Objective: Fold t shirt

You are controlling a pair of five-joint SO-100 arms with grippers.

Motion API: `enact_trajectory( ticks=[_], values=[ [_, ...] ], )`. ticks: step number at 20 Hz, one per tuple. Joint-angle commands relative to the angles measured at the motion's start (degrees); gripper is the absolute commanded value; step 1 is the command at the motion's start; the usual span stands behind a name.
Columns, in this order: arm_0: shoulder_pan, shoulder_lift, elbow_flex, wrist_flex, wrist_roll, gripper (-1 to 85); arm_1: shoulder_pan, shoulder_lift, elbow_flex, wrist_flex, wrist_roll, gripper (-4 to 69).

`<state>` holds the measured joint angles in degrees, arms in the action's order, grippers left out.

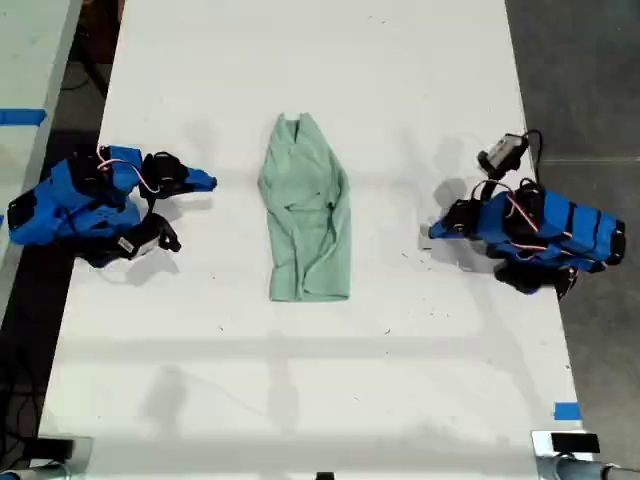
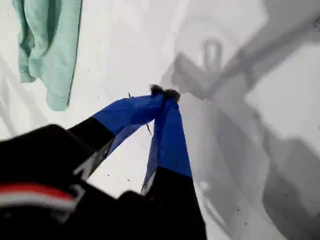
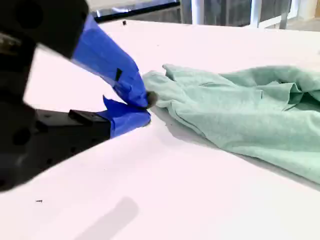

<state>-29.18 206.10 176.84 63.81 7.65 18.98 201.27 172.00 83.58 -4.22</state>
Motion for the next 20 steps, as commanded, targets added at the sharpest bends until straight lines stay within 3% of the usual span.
enact_trajectory(
  ticks=[1,2,8,10,12,14,18,20],
  values=[
    [-0.18,0.35,-1.76,0.44,-2.46,3.9,1.41,-0.18,-0.70,-1.05,2.37,1.3],
    [-0.09,0.35,-1.76,0.53,-2.81,-0.1,0.70,-0.18,-0.79,-1.93,2.20,1.3],
    [0.44,0.35,-2.20,-0.97,-0.53,-0.2,0.09,-0.18,-0.62,-3.78,0.53,1.3],
    [0.53,0.35,-2.64,1.49,-1.41,-0.2,1.32,-0.18,-1.05,-1.93,-0.18,1.3],
    [1.93,-2.99,-3.34,0.26,-2.72,-0.2,1.85,-0.18,-1.76,-0.88,-0.53,1.1],
    [6.59,-17.31,-10.63,-1.49,-9.05,-0.2,0.97,-2.55,-4.83,-1.58,0.00,1.1],
    [12.83,-48.25,-35.07,-1.67,-13.97,-0.2,-6.94,-44.30,-34.63,-5.27,3.34,0.8],
    [15.12,-60.12,-47.64,2.72,-14.50,-0.2,-10.72,-60.12,-49.39,-5.19,4.66,0.7]
  ],
)
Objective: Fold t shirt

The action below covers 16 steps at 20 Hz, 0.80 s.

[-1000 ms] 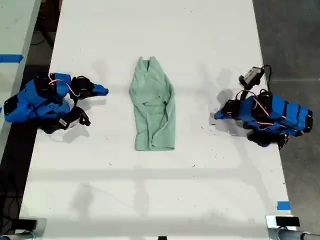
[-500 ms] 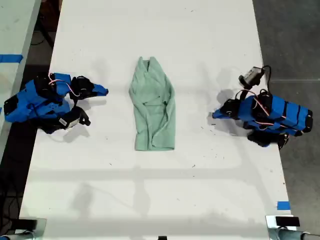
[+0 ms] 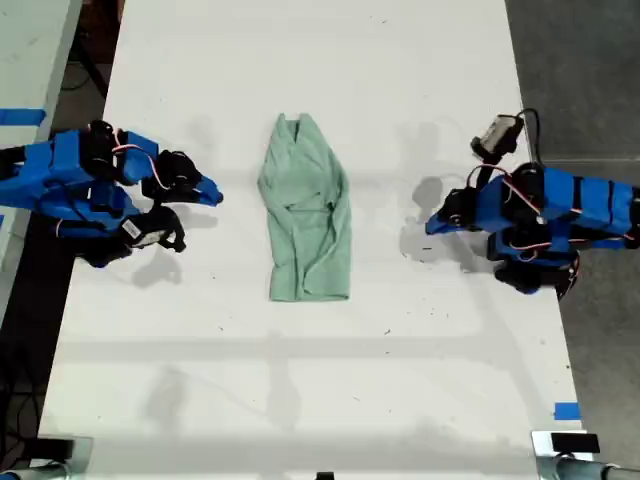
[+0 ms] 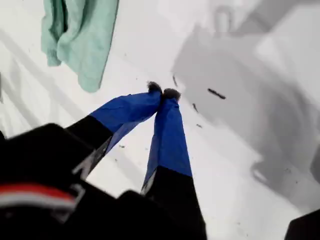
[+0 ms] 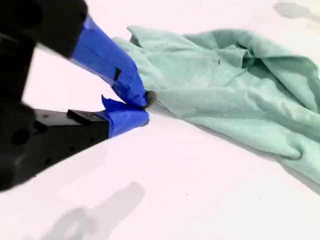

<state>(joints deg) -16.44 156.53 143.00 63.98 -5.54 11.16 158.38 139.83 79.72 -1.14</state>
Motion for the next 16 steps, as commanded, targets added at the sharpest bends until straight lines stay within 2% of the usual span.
enact_trajectory(
  ticks=[1,3,9,12,16],
  values=[
    [3.69,-17.75,-21.01,6.77,-2.64,-0.2,-4.31,-23.82,-23.55,-0.26,2.29,0.7],
    [7.82,-32.52,-36.83,14.15,-4.92,-0.2,-7.12,-36.56,-36.04,2.72,3.78,0.6],
    [16.26,-58.01,-56.78,15.03,-9.58,-0.2,-13.89,-70.93,-71.98,11.16,3.96,0.5],
    [18.81,-69.08,-65.04,14.85,-10.37,-0.2,-15.47,-80.95,-80.60,10.37,3.34,0.5],
    [21.62,-74.27,-66.71,12.39,-13.36,-0.2,-16.70,-84.73,-81.47,6.42,3.87,0.4]
  ],
)
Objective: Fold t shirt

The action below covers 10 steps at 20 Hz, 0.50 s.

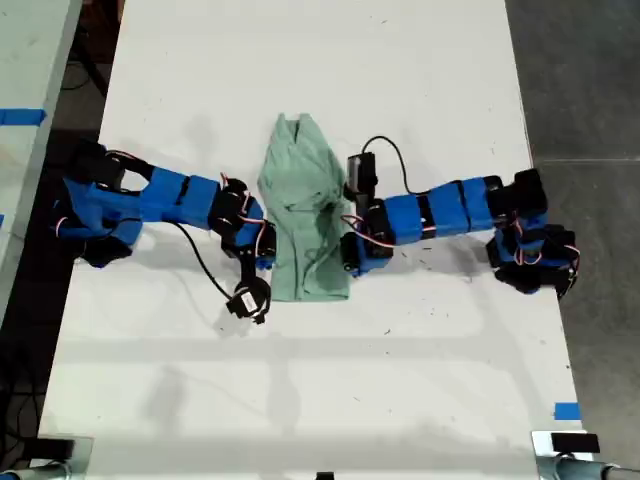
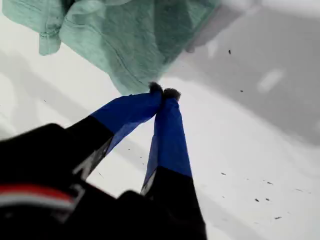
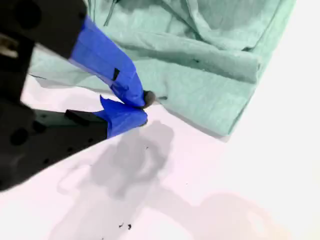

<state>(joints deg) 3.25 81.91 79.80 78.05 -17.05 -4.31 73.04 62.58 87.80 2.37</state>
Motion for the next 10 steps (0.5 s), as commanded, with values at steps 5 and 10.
enact_trajectory(
  ticks=[5,10],
  values=[
    [4.83,-4.31,-7.65,-3.16,-3.08,15.5,-2.64,0.00,-4.66,-2.11,1.58,5.0],
    [6.33,-13.10,-15.21,0.18,-3.60,20.2,-3.52,-2.72,-5.01,-2.11,2.46,14.0]
  ],
)
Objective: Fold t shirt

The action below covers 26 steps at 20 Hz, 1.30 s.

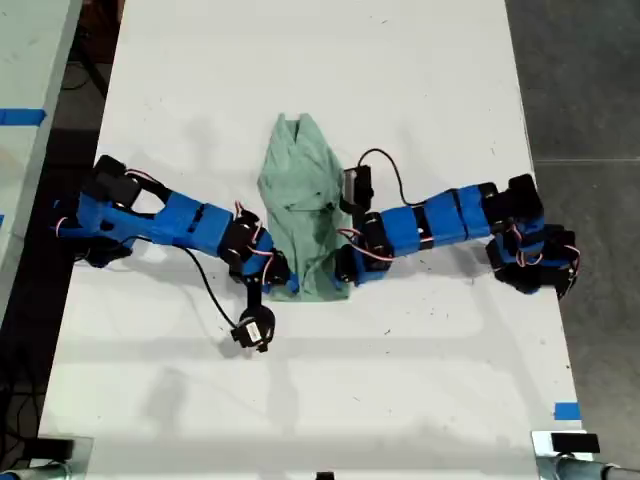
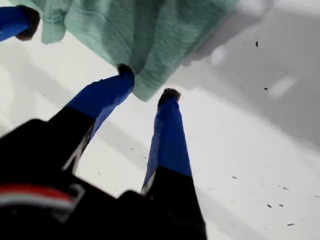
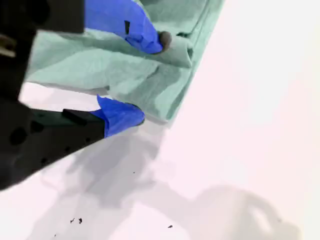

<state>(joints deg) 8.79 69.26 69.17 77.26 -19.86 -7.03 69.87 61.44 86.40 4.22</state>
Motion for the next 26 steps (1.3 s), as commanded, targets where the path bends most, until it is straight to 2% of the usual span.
enact_trajectory(
  ticks=[1,9,11,12,13,19,26],
  values=[
    [0.62,-0.97,-4.57,1.05,-0.79,20.2,-0.62,-0.26,-4.13,-0.70,0.44,14.0],
    [-1.67,-5.10,-4.57,2.11,-0.35,20.2,1.41,-5.54,-5.19,-3.16,-1.85,14.7],
    [-1.93,-7.03,-4.57,0.53,1.49,13.4,1.49,-6.42,-5.19,-3.34,-1.85,13.4],
    [-2.20,-8.17,-4.57,-0.88,4.22,5.5,1.58,-6.86,-4.92,-3.34,-1.85,9.3],
    [-2.37,-8.96,-4.66,-1.67,5.27,-0.2,1.67,-7.38,-4.75,-3.34,-1.85,-0.3],
    [-1.32,-9.58,-5.45,-1.93,5.45,-0.2,0.88,-9.40,-5.01,-4.04,0.79,-0.8],
    [10.46,-11.95,-10.37,-1.67,-1.14,-0.3,-11.60,-8.88,-8.26,-2.37,11.16,-0.8]
  ],
)
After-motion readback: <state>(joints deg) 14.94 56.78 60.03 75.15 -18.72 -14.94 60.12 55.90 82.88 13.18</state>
